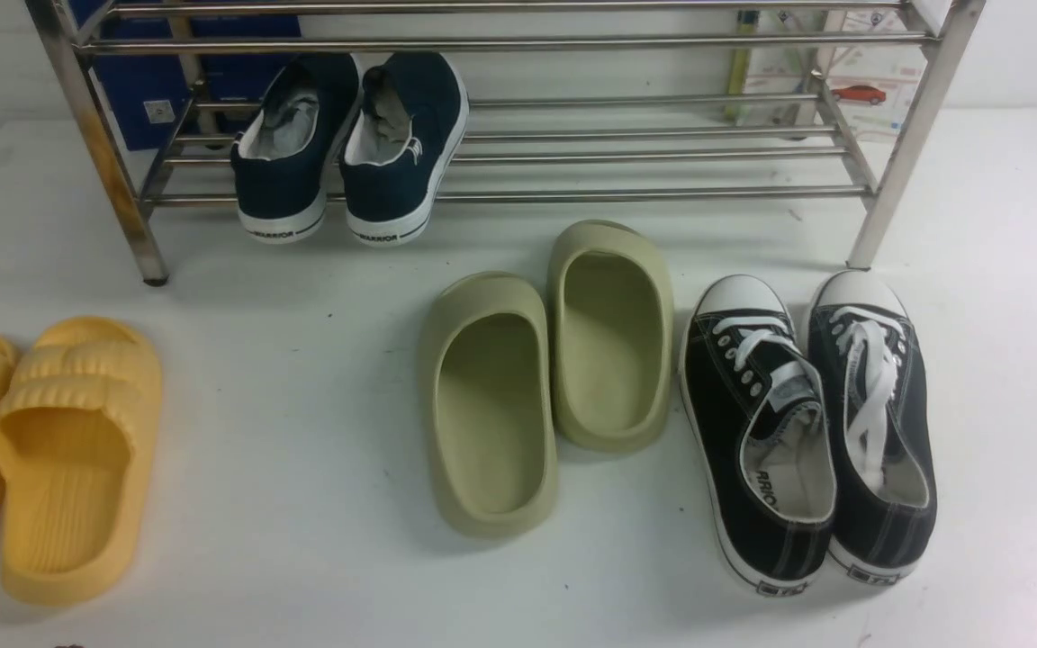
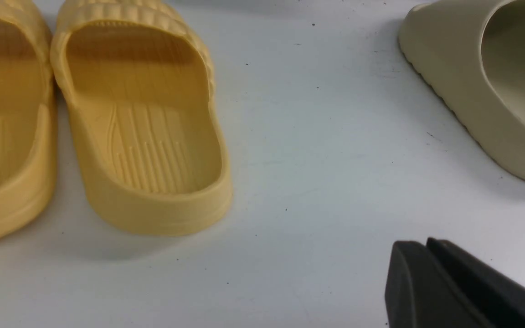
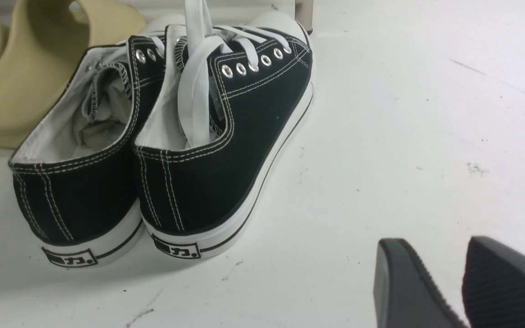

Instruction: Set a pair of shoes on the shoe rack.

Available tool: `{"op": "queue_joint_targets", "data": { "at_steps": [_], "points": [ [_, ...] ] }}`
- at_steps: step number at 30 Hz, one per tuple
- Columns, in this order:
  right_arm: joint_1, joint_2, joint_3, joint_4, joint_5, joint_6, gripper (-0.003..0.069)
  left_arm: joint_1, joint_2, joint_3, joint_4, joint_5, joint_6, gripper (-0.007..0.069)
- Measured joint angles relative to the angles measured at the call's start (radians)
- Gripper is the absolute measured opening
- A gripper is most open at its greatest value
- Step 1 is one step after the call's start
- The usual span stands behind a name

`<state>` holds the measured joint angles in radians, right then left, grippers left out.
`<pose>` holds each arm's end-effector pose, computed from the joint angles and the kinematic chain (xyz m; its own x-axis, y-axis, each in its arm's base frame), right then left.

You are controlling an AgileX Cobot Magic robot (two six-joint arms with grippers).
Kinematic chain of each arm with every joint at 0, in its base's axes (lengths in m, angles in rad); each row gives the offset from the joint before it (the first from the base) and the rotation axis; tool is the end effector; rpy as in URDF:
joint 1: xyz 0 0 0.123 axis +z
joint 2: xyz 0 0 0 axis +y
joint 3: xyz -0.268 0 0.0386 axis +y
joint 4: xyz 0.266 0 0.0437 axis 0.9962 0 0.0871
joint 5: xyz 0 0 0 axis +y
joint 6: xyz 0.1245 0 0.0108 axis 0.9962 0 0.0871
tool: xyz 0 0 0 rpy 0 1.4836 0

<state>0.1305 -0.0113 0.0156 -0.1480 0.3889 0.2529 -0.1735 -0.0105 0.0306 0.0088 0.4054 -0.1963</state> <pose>0.1168 0.0083 0.1639 -0.3020 0.0767 -0.9502 -0.0424 0.9947 0.0938 0.1146 -0.0196 0.1556 -0.3528 -0.1281 -0.9269 0.1053 0.9789 -0.1754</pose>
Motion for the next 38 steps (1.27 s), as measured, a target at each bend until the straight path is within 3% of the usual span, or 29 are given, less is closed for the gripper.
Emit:
{"op": "queue_joint_targets", "data": {
  "at_steps": [38],
  "points": [
    [0.0,0.0,0.0,0.0,0.0,0.0,0.0239,0.0,0.0,0.0,0.0,0.0,0.003,0.006]
  ]
}}
